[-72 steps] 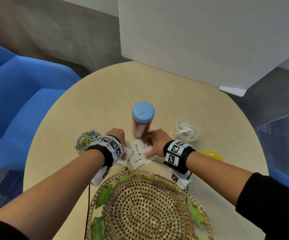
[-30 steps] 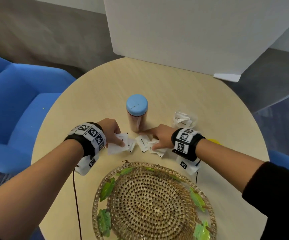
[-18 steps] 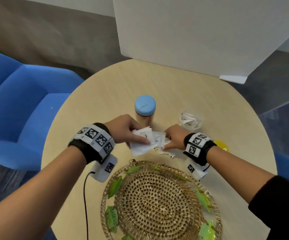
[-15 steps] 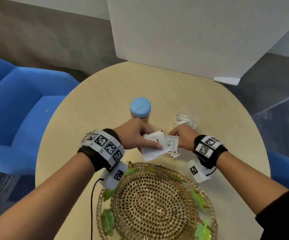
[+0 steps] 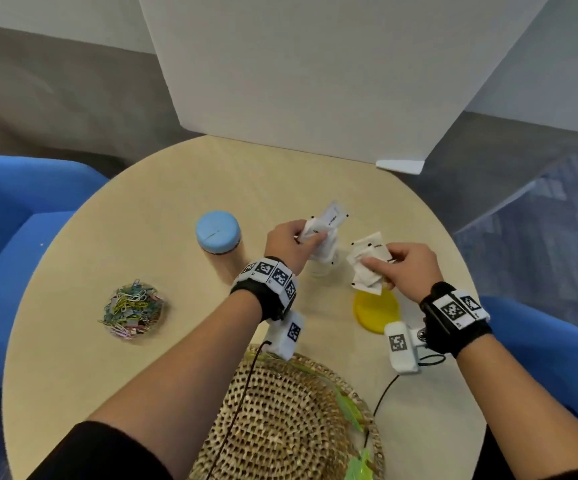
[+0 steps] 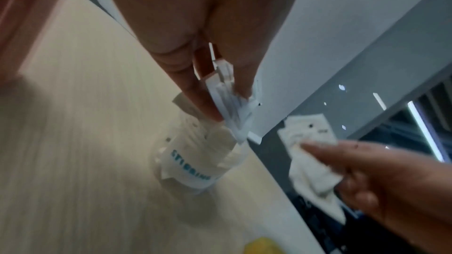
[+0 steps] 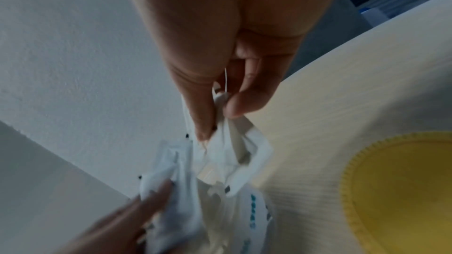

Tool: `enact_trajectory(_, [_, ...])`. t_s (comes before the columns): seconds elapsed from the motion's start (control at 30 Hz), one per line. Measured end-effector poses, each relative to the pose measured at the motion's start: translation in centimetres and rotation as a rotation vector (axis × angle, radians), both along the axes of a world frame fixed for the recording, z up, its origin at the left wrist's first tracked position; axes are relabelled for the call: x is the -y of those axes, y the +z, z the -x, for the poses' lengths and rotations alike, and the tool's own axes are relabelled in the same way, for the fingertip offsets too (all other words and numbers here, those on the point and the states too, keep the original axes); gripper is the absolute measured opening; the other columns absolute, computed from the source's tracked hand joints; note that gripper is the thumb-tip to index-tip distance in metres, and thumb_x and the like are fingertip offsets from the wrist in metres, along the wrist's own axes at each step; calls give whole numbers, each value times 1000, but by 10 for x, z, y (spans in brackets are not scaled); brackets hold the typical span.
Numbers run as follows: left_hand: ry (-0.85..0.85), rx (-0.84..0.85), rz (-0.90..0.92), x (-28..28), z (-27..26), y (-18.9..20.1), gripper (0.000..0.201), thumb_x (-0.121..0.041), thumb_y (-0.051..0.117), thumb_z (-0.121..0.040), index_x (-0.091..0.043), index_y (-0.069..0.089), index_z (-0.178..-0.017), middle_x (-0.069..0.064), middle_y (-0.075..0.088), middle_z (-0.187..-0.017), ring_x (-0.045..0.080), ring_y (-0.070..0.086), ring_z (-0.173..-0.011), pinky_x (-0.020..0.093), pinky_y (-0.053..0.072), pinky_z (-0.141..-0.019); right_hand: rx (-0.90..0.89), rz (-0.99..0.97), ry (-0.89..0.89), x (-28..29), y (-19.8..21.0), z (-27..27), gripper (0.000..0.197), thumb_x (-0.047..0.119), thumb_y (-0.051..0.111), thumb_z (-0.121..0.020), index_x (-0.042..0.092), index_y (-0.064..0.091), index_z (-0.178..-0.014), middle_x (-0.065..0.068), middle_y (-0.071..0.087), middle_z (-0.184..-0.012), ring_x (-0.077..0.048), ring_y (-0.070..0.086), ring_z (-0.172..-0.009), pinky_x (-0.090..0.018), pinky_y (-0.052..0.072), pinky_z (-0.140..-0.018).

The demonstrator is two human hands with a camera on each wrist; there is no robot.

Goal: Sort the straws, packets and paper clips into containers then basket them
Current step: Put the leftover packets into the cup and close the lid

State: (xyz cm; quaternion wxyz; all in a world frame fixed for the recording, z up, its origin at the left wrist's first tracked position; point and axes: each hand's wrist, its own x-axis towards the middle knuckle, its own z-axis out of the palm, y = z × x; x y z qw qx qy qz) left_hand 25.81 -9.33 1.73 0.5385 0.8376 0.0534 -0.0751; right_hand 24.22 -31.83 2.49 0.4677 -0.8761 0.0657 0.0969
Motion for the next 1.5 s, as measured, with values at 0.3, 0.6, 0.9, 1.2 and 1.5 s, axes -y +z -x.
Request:
enact_trajectory(0.3, [-193,-119,-464,17,-24,-12,31,-26,62,-86,-15,52,-59,1,47,-59,24,47,-60,25,30,-48,271,-76,-67,-24,6,-27,20,27,78,-83,9,73,-90,-5,70,-81,-15,65,-59,-24,54,-52])
enact_trajectory(0.6, [-201,26,-741,3,-17,-20,27,-47,65,-78,-23,73,-86,3,42,-99,25,43,-99,36,46,-79,228,90,26,-38,-36,-45,35,34,80,-79,9,72,-102,-1,63,-105,-20,64,-76,-39,58,-71])
enact_trajectory(0.9, [-58,-47,-374,-18,-9,-13,62,-29,87,-61,-21,46,-107,2,56,-92,19,54,-79,26,41,-61,15,-173,105,-41,-33,-45,15,26,78,-83,19,74,-95,0,77,-90,-18,73,-85,-48,57,-86])
enact_trajectory(1.2, [45,10,-260,-30,-4,-19,8,-17,77,-80,-25,73,-79,-8,70,-78,10,64,-73,32,57,-77,192,-10,104,-59,-22,-37,41,28,81,-76,32,63,-113,4,72,-80,-4,54,-55,-16,48,-61])
enact_trajectory(1.5, [-146,-36,-442,-28,3,-26,15,-22,65,-90,-19,76,-99,2,62,-103,21,62,-89,34,51,-85,169,218,231,-75,-30,-40,21,30,79,-78,13,69,-86,-5,65,-85,-28,66,-67,-45,56,-68])
